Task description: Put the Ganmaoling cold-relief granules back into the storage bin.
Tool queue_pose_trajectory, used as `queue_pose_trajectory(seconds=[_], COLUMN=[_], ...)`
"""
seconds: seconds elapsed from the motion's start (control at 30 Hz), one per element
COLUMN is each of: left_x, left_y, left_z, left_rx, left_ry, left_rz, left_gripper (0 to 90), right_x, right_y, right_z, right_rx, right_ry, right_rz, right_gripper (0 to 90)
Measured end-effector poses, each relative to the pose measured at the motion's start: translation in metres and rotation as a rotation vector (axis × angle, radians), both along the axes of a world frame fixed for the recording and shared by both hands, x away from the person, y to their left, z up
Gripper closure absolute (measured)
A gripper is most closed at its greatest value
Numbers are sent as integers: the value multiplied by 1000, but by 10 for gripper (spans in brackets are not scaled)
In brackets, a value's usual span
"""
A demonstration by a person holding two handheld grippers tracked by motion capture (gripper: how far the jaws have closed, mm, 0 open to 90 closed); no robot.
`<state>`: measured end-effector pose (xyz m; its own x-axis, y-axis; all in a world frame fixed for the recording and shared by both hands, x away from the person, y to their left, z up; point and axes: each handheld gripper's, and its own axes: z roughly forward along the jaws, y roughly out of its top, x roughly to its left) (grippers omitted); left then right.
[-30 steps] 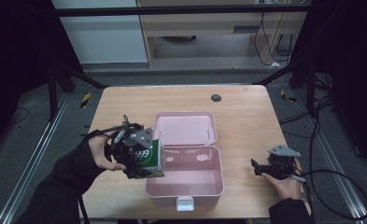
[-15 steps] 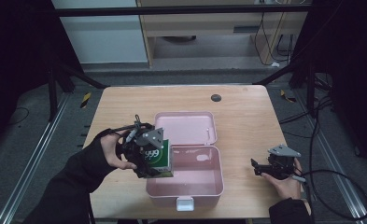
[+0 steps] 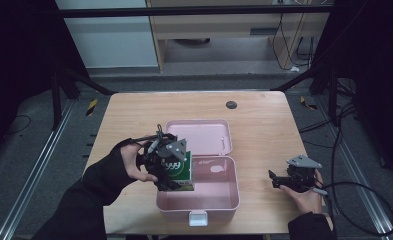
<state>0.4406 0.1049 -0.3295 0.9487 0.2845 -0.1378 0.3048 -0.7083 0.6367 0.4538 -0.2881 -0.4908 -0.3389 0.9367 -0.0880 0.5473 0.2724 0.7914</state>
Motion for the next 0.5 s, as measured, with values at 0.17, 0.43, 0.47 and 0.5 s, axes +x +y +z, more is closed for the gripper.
queue_pose_trajectory(seconds=[0.17,0.43,0.47,0.5], left_x=[2,5,4,4], left_y=[-3,-4,-5,-5], left_z=[-9,-24,-27,-29], left_rx=[7,36,31,35], left_ry=[10,17,21,23], left_rz=[2,-11,-1,-1], left_gripper=[144,144,144,144], right_x=[0,0,0,0], right_y=[0,0,0,0], right_z=[0,-1,-1,-1], right_rx=[-3,-7,-7,-7], right_ry=[-1,-3,-3,-3], right_rz=[1,2,3,3], right_gripper=[35,35,35,35])
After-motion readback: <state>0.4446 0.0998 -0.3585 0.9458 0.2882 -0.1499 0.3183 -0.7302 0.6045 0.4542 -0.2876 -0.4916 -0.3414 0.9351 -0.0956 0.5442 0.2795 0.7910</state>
